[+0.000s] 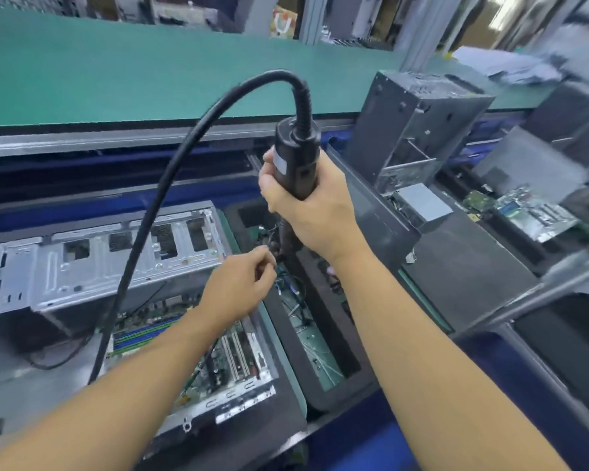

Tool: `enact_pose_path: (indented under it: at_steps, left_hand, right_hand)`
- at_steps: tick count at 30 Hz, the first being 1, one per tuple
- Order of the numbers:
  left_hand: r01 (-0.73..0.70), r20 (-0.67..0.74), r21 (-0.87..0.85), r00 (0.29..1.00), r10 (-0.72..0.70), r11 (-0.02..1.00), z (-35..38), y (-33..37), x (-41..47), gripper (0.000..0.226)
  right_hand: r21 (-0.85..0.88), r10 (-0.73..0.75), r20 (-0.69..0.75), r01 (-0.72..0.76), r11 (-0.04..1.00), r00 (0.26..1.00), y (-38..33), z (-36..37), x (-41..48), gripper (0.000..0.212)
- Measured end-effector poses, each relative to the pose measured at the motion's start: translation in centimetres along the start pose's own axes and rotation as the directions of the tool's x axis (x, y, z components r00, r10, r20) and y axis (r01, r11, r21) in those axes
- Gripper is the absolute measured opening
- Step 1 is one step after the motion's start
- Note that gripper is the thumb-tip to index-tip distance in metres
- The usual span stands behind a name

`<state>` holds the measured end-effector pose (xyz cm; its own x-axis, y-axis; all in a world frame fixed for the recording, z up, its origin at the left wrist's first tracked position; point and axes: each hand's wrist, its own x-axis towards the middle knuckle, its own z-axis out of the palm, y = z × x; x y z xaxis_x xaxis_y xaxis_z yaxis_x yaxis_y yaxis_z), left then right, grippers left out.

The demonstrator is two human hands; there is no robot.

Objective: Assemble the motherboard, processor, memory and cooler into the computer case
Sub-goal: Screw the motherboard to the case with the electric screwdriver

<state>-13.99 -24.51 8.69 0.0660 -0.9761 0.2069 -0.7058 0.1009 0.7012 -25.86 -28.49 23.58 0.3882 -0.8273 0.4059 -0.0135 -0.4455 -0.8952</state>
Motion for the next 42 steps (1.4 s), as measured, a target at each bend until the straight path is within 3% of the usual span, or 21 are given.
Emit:
enact_pose_path:
  at_steps: [6,13,17,19,21,23,26,31,38,42]
  left_hand:
    - [-0.005,0.21,0.068,0.978,-0.01,0.998,5.9,2.1,2.7,0.023]
    - [0.25,0.375,0.298,0.857,-0.353,0.921,13.8,2.3,5.2,0.028]
    - [0.308,0.402,0.439,0.773,-0.491,0.844,17.2,1.7,4.8,0.035]
    - [0.194,0.393,0.601,0.773,-0.498,0.775,18.5,1.2,4.1,0.034]
    - [-0.041,0.381,0.792,0.814,-0.44,0.609,19.5,0.5,3.1,0.031]
    - [-0.194,0.425,0.848,0.805,-0.415,0.493,20.3,-0.3,2.2,0.023]
    - [-0.321,0.517,0.838,0.725,-0.454,0.441,21.4,-1.2,1.9,0.009]
    - [-0.303,0.557,0.817,0.632,-0.538,0.491,24.5,-0.6,2.4,0.014]
    - [-0.175,0.455,0.871,0.642,-0.617,0.46,26.8,-0.8,2.1,0.018]
    - [-0.17,0.439,0.878,0.657,-0.613,0.447,27.3,-1.1,2.1,0.02]
  right_hand:
    - [-0.003,0.06,-0.053,-0.061,0.998,0.997,4.8,-6.2,-1.5,0.027]
    - [0.05,0.141,-0.013,-0.14,0.989,0.99,10.8,-11.1,-2.2,0.028]
    - [0.131,0.174,0.077,-0.183,0.974,0.982,13.2,-12.6,-2.4,0.026]
    - [0.159,0.176,0.092,-0.189,0.969,0.98,13.9,-13.0,-2.5,0.026]
    - [0.167,0.175,0.084,-0.187,0.968,0.981,14.3,-13.1,-2.5,0.024]
    - [0.181,0.177,0.09,-0.191,0.965,0.98,14.7,-13.2,-2.5,0.023]
    - [0.215,0.195,0.103,-0.213,0.953,0.975,15.2,-13.3,-2.5,0.024]
    - [0.255,0.236,0.111,-0.257,0.932,0.966,16.3,-13.4,-2.6,0.023]
    - [0.249,0.274,0.108,-0.293,0.923,0.956,17.7,-14.1,-2.6,0.02]
    - [0.237,0.289,0.089,-0.302,0.923,0.953,18.3,-14.3,-2.7,0.021]
